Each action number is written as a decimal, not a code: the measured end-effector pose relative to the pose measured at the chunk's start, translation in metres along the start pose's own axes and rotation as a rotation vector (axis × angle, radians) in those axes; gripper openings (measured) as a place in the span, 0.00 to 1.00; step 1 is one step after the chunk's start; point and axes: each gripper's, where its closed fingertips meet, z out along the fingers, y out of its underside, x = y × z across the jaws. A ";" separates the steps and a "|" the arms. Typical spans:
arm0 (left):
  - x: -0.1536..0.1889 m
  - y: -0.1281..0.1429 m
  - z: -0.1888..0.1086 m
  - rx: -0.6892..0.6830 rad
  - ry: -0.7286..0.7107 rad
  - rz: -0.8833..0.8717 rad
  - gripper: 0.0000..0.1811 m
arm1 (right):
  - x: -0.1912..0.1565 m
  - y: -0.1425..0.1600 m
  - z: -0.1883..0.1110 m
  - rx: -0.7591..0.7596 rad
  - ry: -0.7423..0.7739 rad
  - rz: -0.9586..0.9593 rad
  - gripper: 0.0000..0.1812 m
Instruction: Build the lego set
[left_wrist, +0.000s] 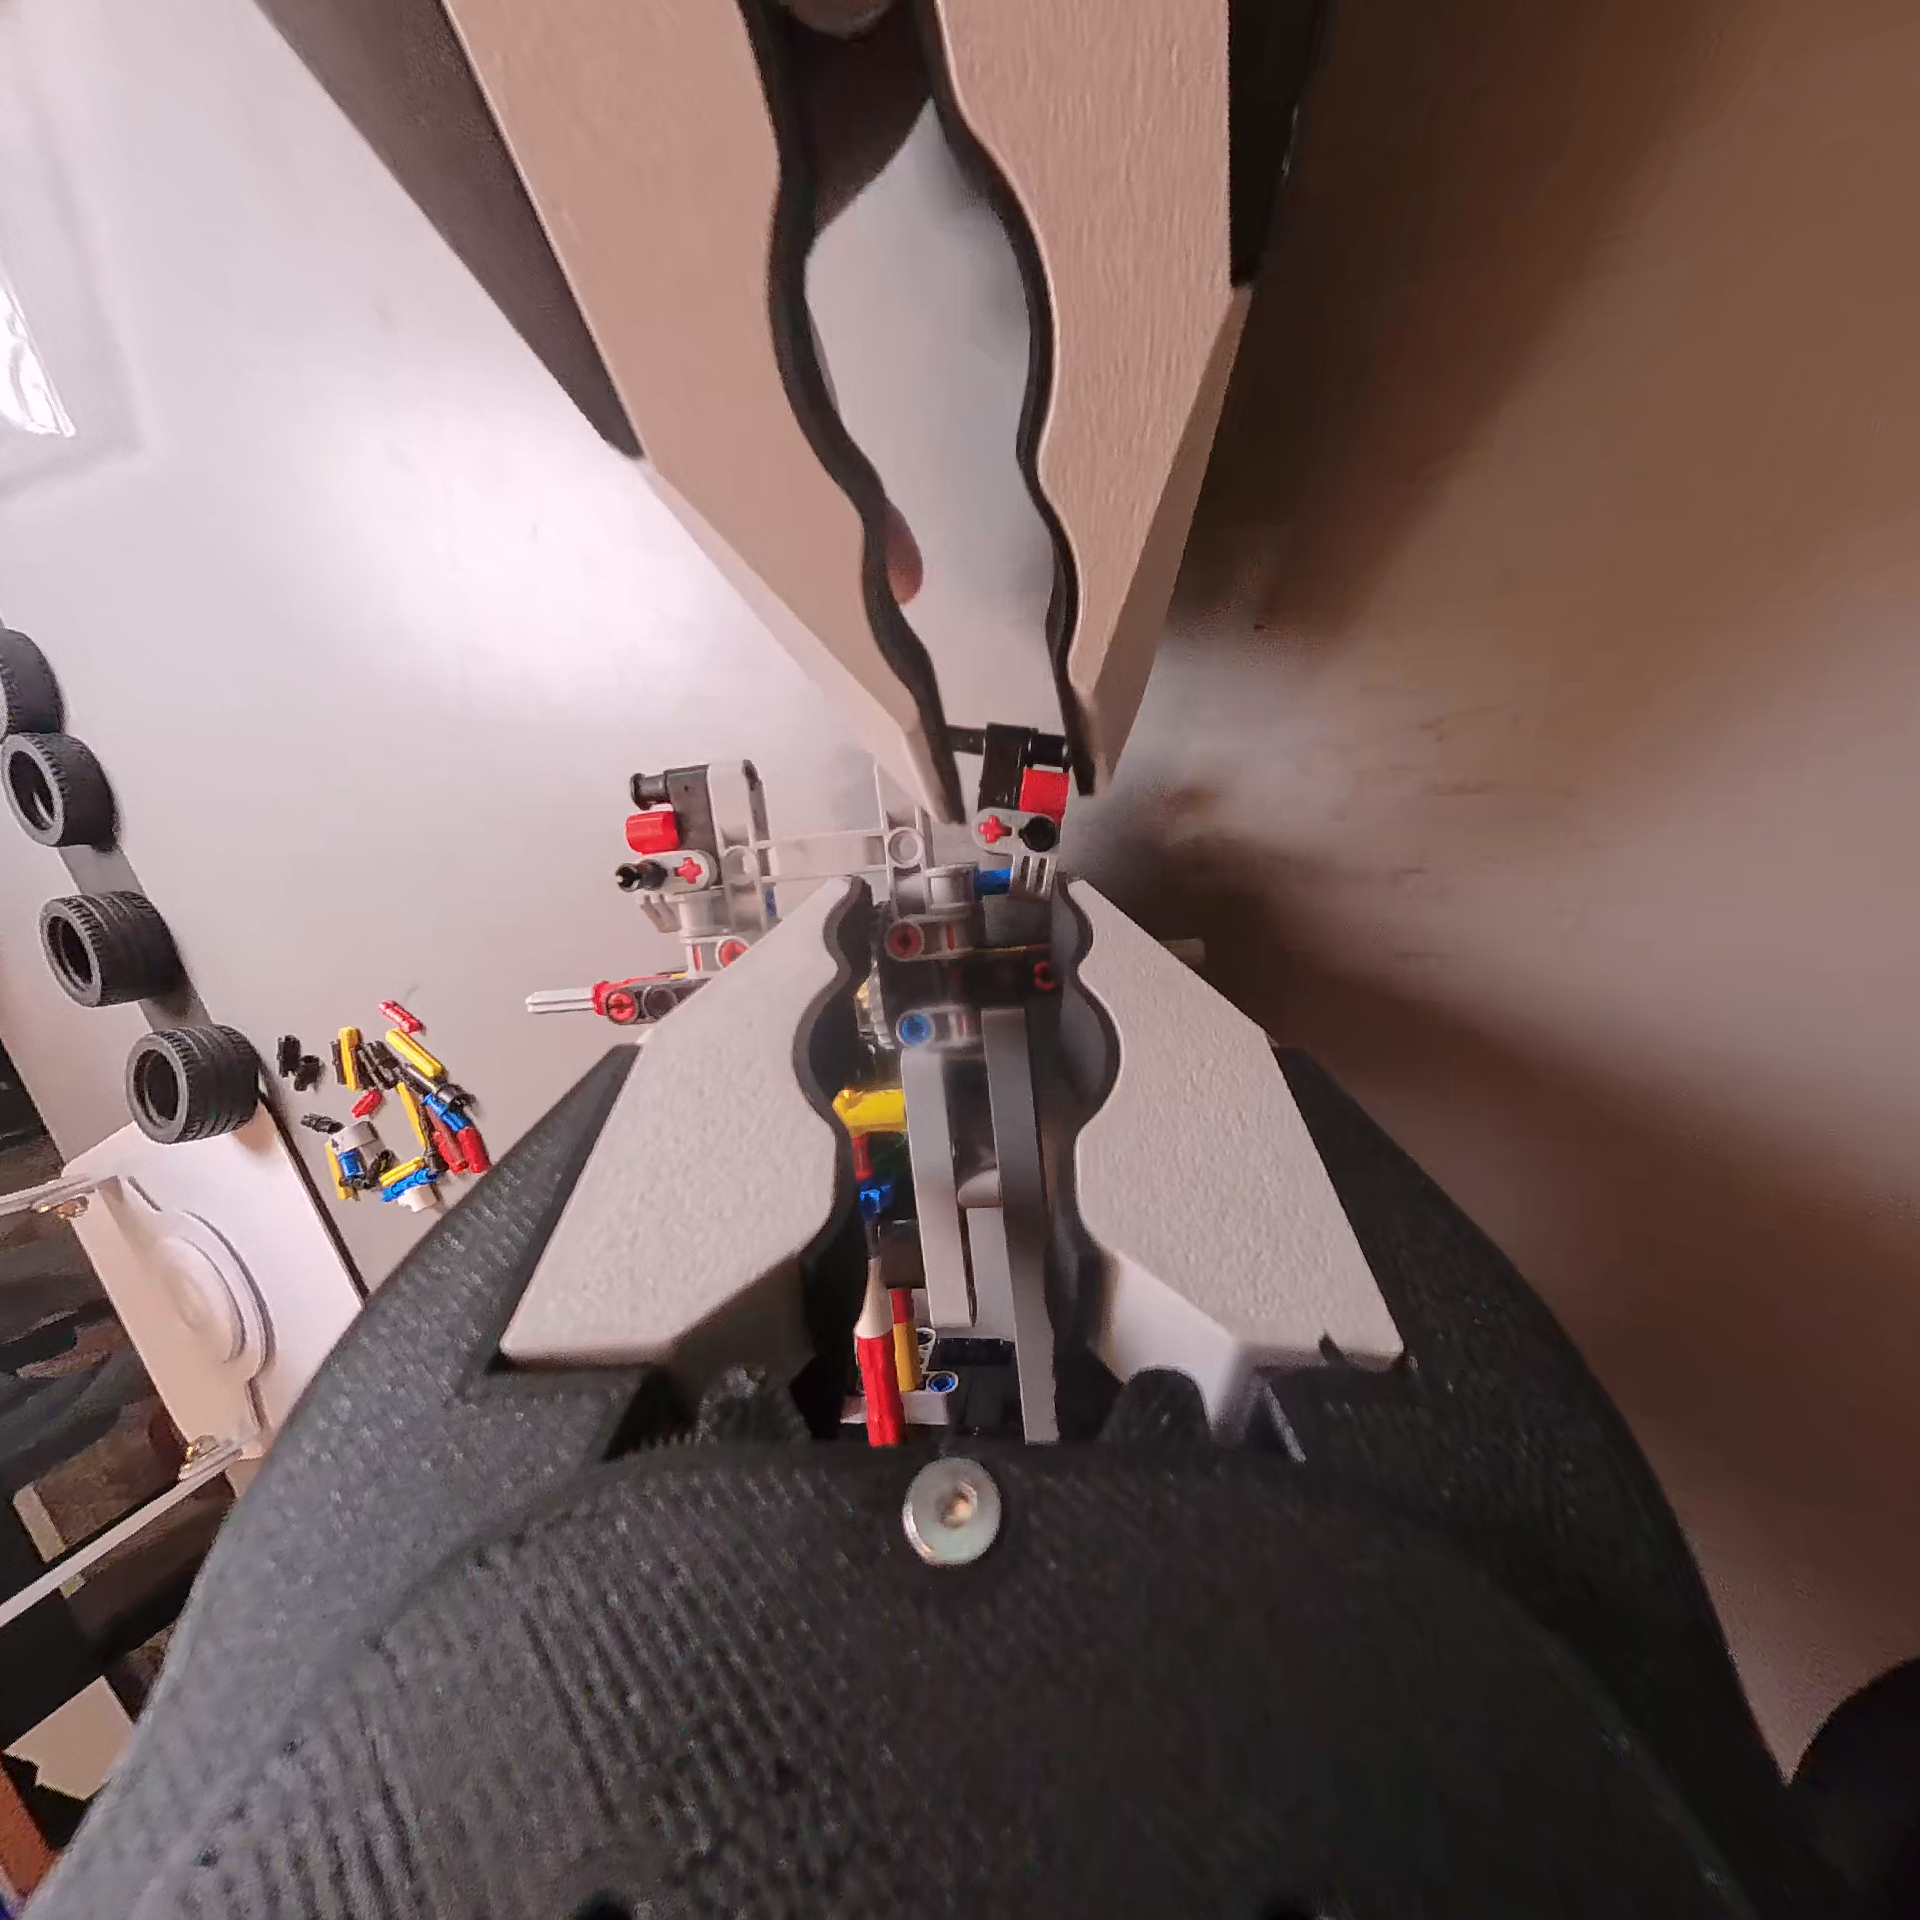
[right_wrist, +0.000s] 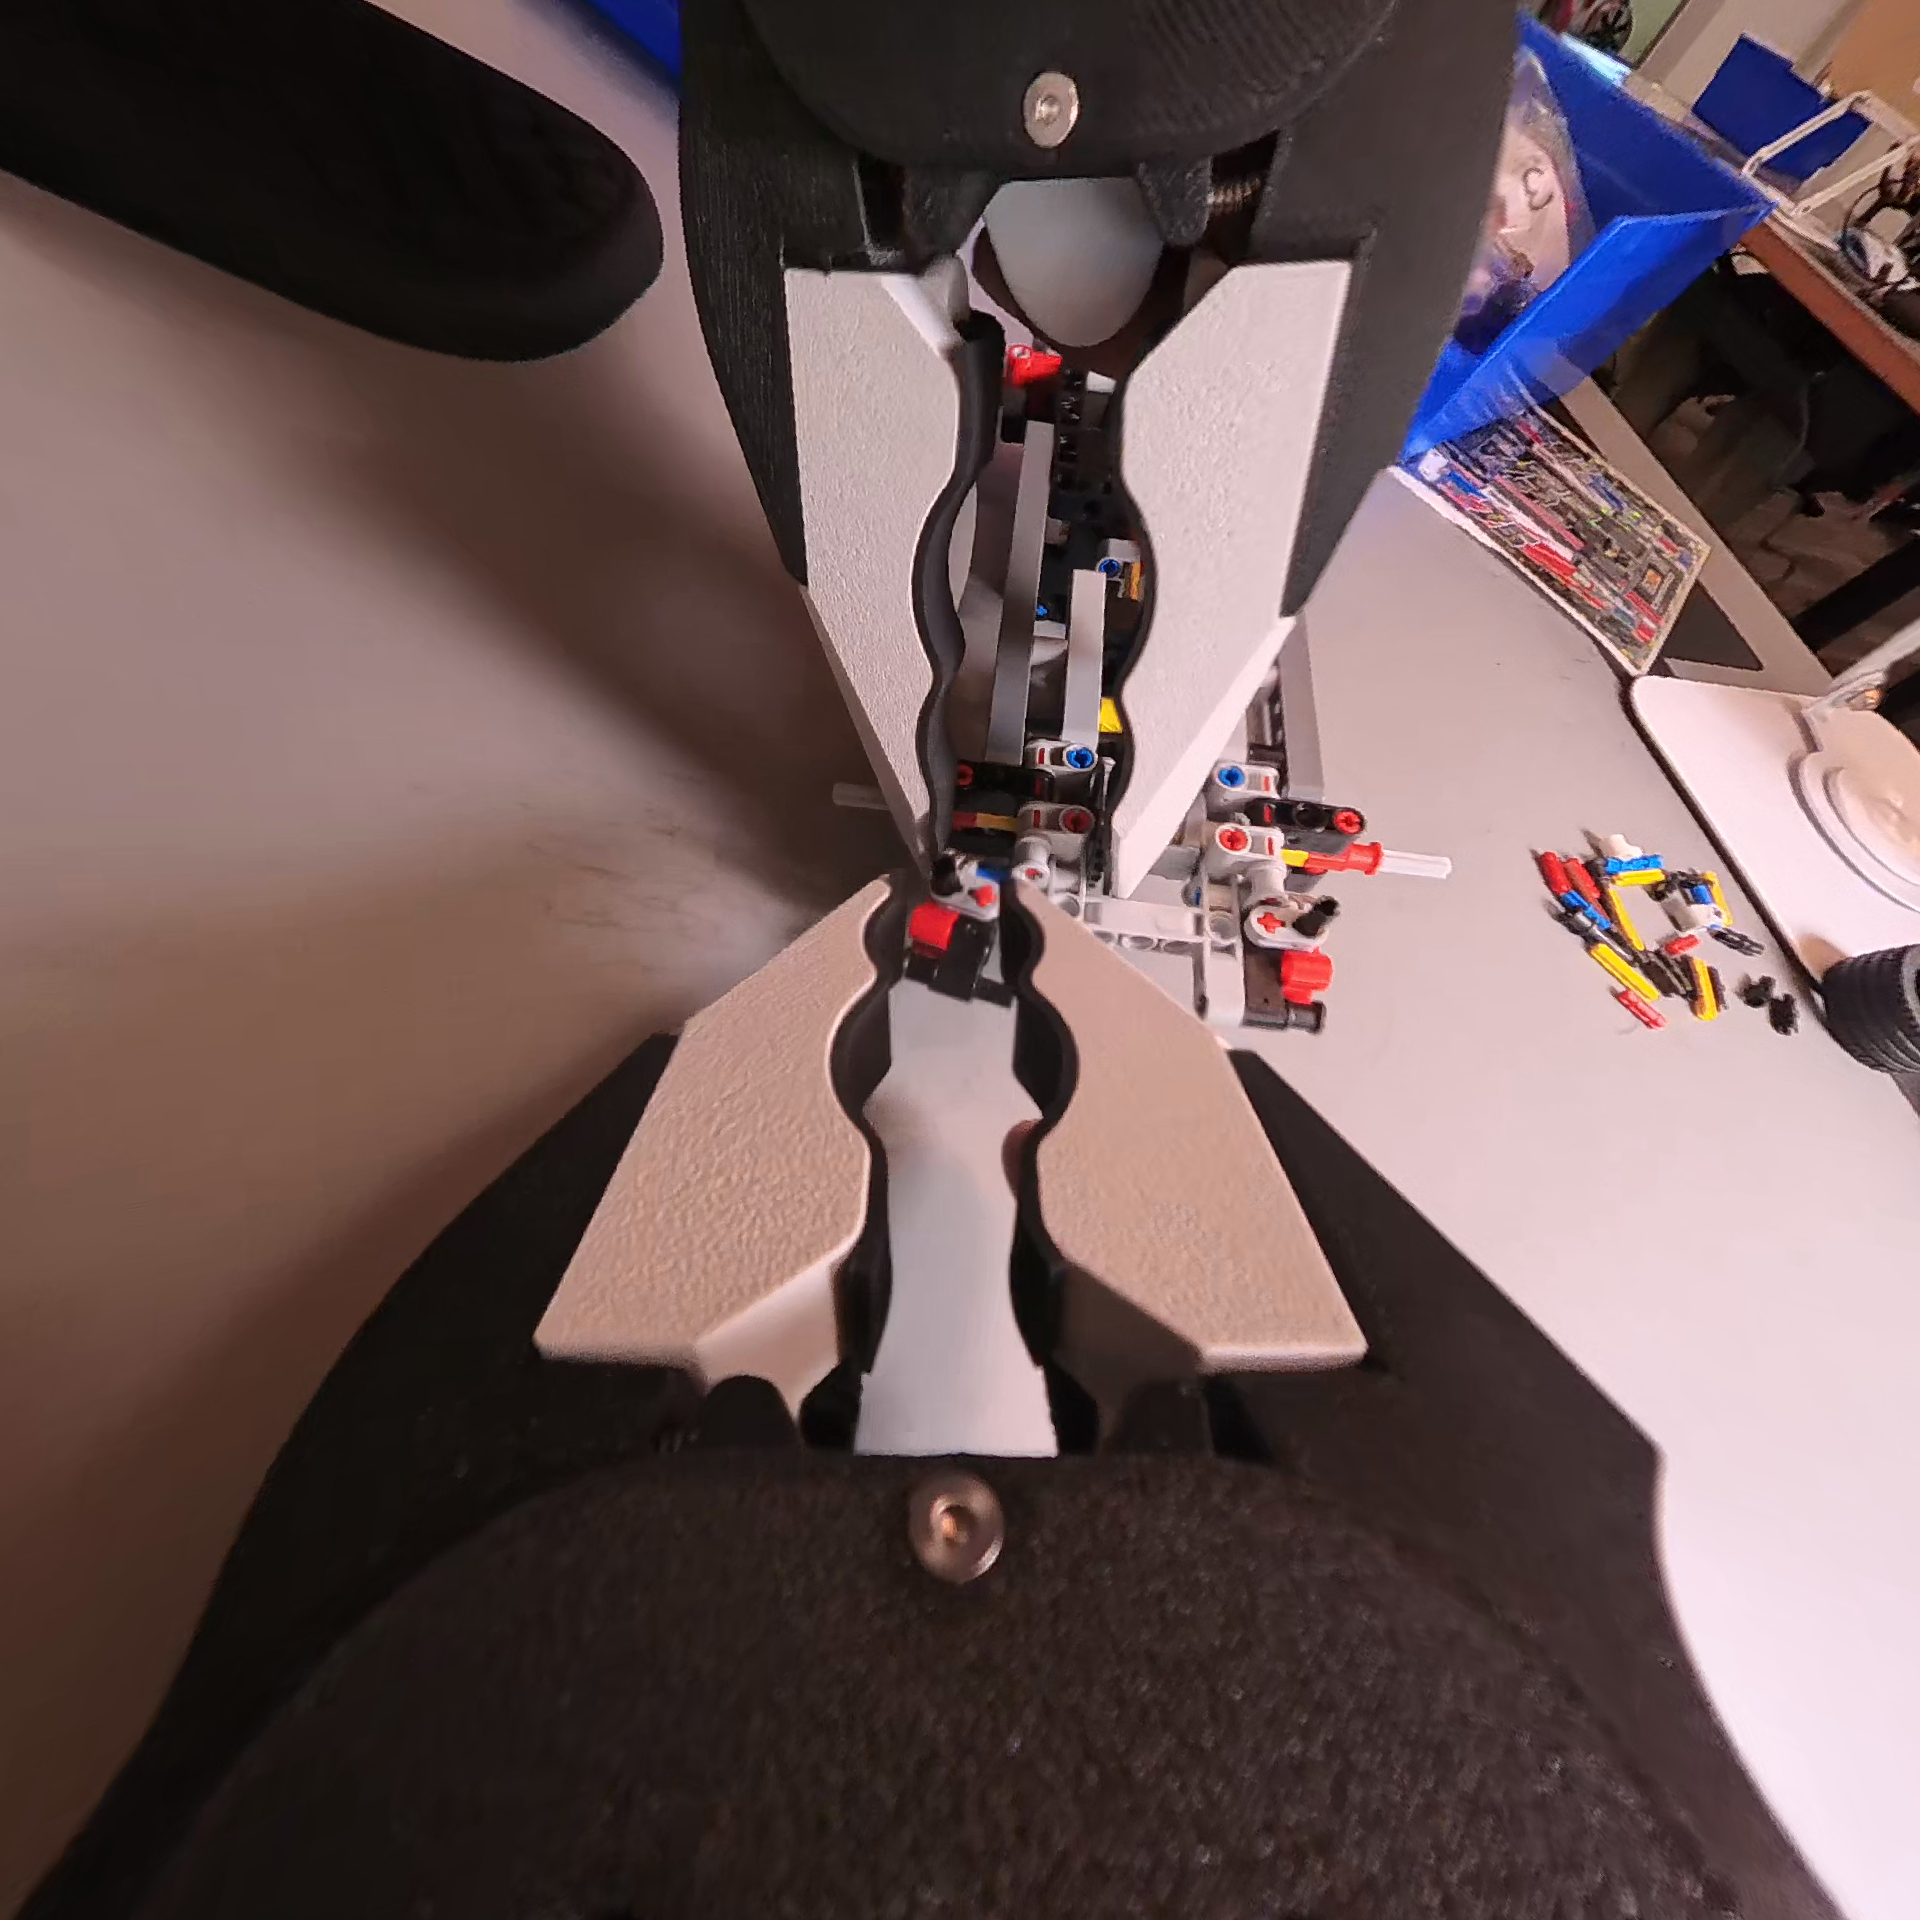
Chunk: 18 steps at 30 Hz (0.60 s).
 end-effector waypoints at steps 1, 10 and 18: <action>0.000 0.000 -0.001 0.004 -0.004 -0.003 0.18 | 0.002 -0.001 -0.004 0.000 0.007 0.007 0.09; -0.003 0.000 -0.005 0.036 -0.034 -0.020 0.18 | 0.013 0.022 -0.010 -0.105 0.059 0.100 0.29; -0.002 -0.001 -0.007 0.062 -0.035 -0.034 0.18 | 0.010 0.013 0.001 -0.062 0.042 0.048 0.21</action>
